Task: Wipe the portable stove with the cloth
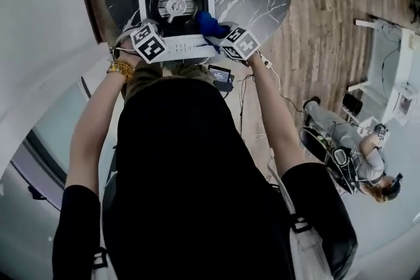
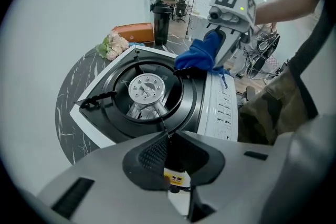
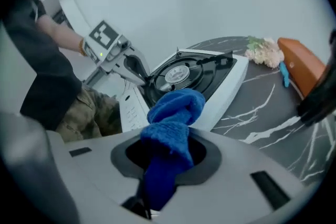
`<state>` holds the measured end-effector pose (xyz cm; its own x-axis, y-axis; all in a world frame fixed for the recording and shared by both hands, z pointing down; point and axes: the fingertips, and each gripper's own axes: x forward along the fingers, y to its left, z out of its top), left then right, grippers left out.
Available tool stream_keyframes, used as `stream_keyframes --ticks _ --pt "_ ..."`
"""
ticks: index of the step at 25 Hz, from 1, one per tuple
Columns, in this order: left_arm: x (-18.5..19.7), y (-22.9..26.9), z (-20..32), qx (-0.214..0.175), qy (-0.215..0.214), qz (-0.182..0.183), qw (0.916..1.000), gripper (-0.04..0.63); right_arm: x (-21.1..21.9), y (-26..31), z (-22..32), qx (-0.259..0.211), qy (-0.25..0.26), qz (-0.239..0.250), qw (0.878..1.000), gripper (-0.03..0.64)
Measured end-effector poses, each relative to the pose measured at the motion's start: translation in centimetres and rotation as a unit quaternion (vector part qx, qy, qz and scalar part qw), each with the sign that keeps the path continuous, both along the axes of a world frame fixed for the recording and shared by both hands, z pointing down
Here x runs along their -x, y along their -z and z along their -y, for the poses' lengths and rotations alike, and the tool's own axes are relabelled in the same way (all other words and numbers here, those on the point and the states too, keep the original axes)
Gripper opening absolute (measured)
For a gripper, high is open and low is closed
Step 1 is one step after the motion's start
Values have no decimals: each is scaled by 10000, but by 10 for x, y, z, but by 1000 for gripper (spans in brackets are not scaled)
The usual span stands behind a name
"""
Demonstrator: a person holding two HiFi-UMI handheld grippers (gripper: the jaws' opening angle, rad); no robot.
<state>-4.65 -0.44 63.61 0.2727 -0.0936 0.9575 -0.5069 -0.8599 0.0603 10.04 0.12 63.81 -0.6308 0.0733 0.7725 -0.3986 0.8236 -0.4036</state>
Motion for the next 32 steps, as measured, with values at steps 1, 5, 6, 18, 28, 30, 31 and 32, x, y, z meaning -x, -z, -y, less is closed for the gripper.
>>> stream_keyframes --ticks 1,5,6,18,28,30,31,32 --pt "0 0 0 -28 -9 -34 10000 44 -1 1 1 355 -77 222 9991 86" --pt "-1 3 0 -83 -55 -156 9998 44 -2 6 5 1257 235 555 9902 89" --pt "1 3 -1 -66 -81 -143 9998 44 -1 5 4 1348 437 549 9884 89" --pt "0 2 0 81 -344 12 9994 48 25 -3 110 -61 2940 -1447 9448 77" --pt "0 5 -2 -73 -89 -164 9998 46 27 32 175 -1203 615 -1494 9795 83" --pt "3 4 -2 -143 11 -238 9996 46 39 55 204 -858 -868 -873 9887 84" --pt "4 4 -2 -159 39 -252 9995 45 45 60 218 -664 -1475 -670 9846 84" --pt "4 4 -2 -157 48 -257 9995 44 50 58 227 -502 -1828 -653 9797 84"
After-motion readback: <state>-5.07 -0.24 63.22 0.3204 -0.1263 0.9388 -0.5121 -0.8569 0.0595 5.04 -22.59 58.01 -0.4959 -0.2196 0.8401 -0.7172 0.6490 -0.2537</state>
